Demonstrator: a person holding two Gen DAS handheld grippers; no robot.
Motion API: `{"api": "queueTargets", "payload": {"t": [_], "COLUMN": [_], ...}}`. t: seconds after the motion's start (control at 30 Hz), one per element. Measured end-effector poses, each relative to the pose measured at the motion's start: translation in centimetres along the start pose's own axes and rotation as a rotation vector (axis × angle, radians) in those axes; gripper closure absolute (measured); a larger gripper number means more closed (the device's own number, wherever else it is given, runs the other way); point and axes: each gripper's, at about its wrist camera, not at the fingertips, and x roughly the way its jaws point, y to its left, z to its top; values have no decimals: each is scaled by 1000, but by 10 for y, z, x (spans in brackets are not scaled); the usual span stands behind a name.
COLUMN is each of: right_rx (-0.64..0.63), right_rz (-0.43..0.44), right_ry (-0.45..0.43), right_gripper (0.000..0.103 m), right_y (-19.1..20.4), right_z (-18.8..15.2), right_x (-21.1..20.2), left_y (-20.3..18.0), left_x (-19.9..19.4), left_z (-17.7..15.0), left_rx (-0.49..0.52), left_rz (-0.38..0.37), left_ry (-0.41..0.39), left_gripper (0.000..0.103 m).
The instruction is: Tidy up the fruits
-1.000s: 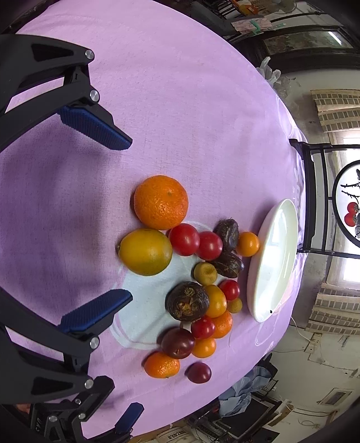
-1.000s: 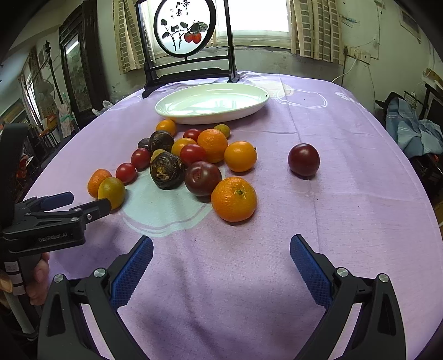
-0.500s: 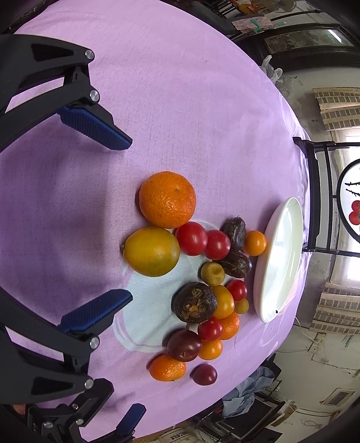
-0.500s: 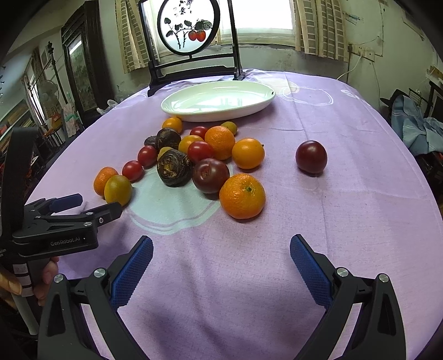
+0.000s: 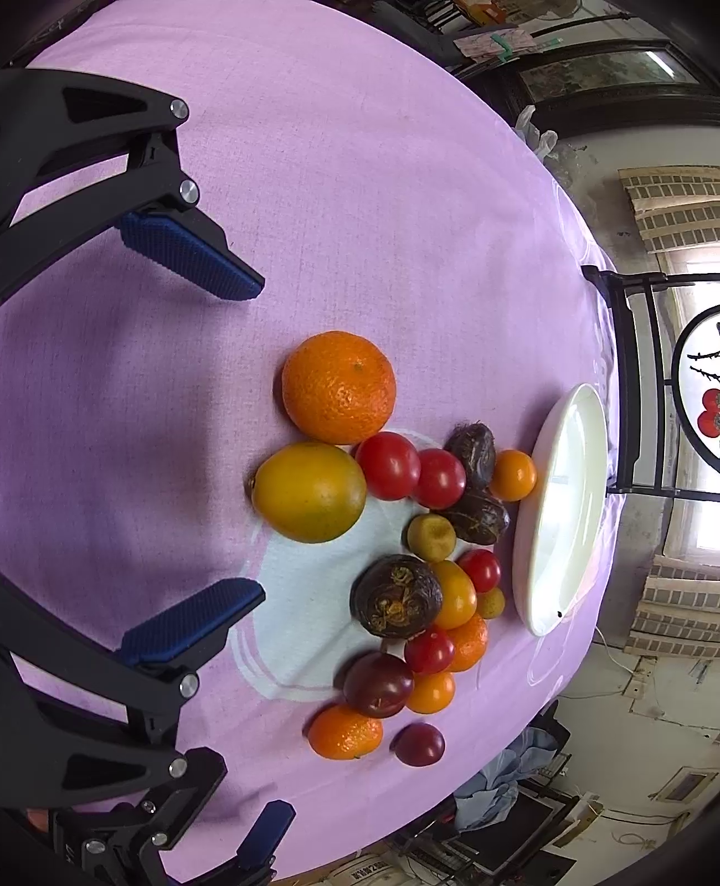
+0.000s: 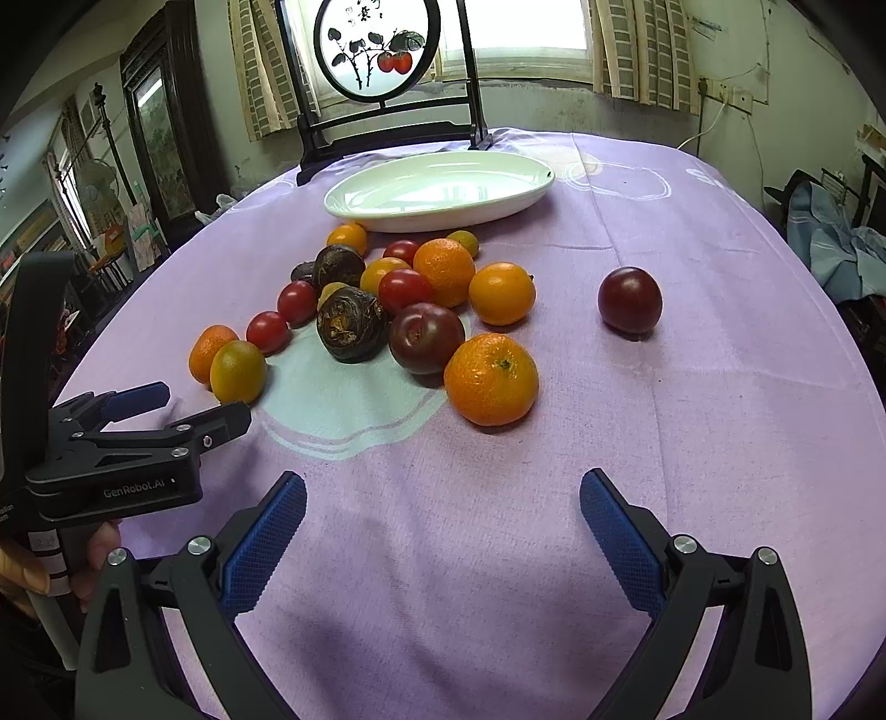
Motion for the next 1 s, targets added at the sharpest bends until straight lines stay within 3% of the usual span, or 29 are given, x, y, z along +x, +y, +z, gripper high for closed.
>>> {"api": "queueTargets", "payload": {"t": [1.0], "right_rx": [-1], "right_rz": [-2], "right_ry": [11], "right_gripper": [4], "right_y": [1], "right_z": [0], "right_x": [2], "left_y": [-2], "left_x": [2], "left_z": [-2], "left_rx": [8], "left_rz": [-1], "left_ry": [3], "left_gripper": [5]}}
